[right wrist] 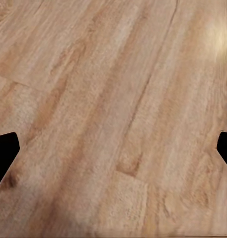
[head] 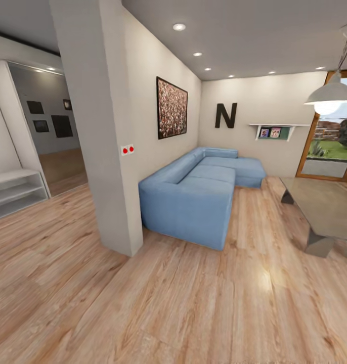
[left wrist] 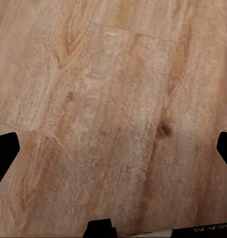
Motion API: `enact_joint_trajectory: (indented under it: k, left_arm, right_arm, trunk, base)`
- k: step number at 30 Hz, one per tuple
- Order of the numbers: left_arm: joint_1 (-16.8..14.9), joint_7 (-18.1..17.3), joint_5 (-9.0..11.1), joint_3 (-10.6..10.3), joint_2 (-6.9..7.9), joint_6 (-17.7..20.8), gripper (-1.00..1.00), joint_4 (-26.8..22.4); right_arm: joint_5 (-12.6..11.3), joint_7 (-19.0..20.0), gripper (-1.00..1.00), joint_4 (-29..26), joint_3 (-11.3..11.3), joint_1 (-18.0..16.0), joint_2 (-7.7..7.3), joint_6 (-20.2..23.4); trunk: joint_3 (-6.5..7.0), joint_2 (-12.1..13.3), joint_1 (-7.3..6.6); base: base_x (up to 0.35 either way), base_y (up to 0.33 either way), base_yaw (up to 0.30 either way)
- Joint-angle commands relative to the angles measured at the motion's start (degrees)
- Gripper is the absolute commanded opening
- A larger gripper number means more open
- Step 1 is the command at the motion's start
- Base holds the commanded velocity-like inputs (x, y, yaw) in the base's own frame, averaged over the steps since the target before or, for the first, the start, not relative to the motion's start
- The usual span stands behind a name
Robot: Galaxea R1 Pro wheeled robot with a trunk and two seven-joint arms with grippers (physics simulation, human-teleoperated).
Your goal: Pick up the poster from the kitchen countertop and hang it on one of the wall nails in the kitchen.
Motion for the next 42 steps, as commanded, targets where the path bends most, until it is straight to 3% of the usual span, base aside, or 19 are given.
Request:
enact_joint_trajectory:
  k: [1,42]
  left_arm:
    - [0.0,0.0,-0.6,0.0,-0.01,0.1,1.00,0.1]
    - [0.1,-0.1,-0.5,0.2,-0.01,0.0,1.00,1.4]
  right_arm:
    - [0.0,0.0,1.00,0.1,0.0,0.0,0.01,-0.2]
    - [0.0,0.0,1.00,0.1,0.0,0.0,-0.78,-0.3]
  trunk:
    - [0.00,0.0,0.00]
    - [2.00,0.0,0.00]
  base:
    - [0.000,0.000,-0.277]
    - [0.000,0.000,-0.274]
